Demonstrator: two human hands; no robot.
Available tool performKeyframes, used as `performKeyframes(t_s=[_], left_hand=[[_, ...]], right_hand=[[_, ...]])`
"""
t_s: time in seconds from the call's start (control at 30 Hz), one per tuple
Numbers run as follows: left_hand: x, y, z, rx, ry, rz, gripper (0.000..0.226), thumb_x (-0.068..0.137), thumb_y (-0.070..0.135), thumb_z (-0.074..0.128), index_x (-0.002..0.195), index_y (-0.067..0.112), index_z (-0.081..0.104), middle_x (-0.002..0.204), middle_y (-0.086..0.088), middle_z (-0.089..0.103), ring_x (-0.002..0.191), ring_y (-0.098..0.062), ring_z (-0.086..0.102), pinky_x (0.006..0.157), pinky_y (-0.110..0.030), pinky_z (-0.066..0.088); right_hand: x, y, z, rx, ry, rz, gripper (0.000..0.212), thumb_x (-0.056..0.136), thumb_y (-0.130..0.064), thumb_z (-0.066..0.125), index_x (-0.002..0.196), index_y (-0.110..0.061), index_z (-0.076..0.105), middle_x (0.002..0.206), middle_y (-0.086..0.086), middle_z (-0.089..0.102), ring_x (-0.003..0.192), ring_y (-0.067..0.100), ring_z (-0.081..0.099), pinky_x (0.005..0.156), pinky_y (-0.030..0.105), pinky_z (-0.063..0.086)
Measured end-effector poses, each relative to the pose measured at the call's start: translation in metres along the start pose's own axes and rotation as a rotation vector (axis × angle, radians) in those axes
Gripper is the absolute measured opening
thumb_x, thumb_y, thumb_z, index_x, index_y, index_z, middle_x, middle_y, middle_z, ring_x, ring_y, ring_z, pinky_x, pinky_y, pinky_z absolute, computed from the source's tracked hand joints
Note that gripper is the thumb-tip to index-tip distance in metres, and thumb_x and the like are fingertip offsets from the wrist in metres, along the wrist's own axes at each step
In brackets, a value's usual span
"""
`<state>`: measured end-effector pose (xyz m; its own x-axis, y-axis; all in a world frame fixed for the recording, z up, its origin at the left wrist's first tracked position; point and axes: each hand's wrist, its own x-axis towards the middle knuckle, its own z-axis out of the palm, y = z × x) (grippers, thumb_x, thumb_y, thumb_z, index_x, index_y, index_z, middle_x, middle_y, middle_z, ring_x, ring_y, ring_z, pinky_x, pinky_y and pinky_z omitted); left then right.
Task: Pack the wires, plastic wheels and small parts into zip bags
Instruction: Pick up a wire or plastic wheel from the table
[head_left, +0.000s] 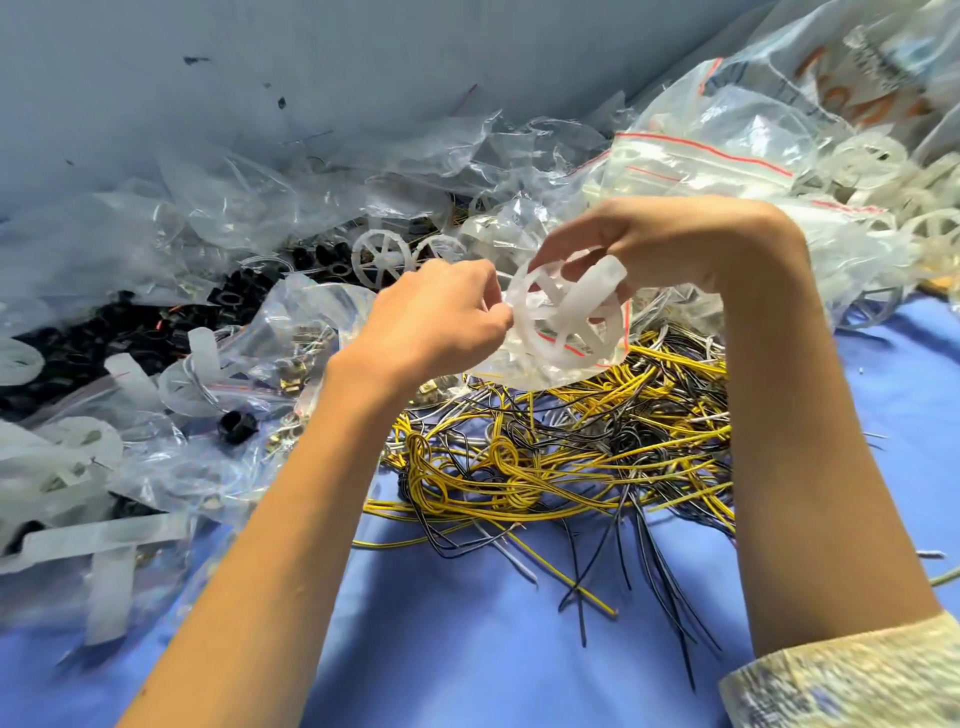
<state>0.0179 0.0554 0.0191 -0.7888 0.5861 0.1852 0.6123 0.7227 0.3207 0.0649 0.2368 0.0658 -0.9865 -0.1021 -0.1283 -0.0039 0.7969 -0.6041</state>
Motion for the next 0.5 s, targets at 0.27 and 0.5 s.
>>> performKeyframes(t_s=[0.27, 0.5], left_hand=[[0.003, 0.002, 0.013, -0.037, 0.014, -0.004, 0.022, 0.088, 0.035, 0.056, 0.104, 0.022, 0.05, 0.1, -0.004, 0.067, 0.091, -0.029, 0.059, 0.082, -0.044, 0.049], [0.002, 0.001, -0.002, -0.073, 0.049, -0.077, 0.011, 0.085, 0.029, 0.045, 0.091, 0.021, 0.049, 0.093, -0.005, 0.068, 0.089, -0.03, 0.062, 0.084, -0.043, 0.05]], right_hand=[[0.0, -0.001, 0.002, -0.018, 0.026, 0.032, 0.045, 0.088, 0.01, 0.043, 0.112, -0.017, 0.069, 0.098, 0.004, 0.073, 0.085, 0.018, 0.071, 0.071, 0.032, 0.059], [0.005, 0.003, 0.001, -0.018, 0.137, 0.083, 0.026, 0.083, 0.007, 0.048, 0.097, 0.001, 0.069, 0.087, 0.014, 0.073, 0.075, 0.023, 0.073, 0.066, 0.035, 0.061]])
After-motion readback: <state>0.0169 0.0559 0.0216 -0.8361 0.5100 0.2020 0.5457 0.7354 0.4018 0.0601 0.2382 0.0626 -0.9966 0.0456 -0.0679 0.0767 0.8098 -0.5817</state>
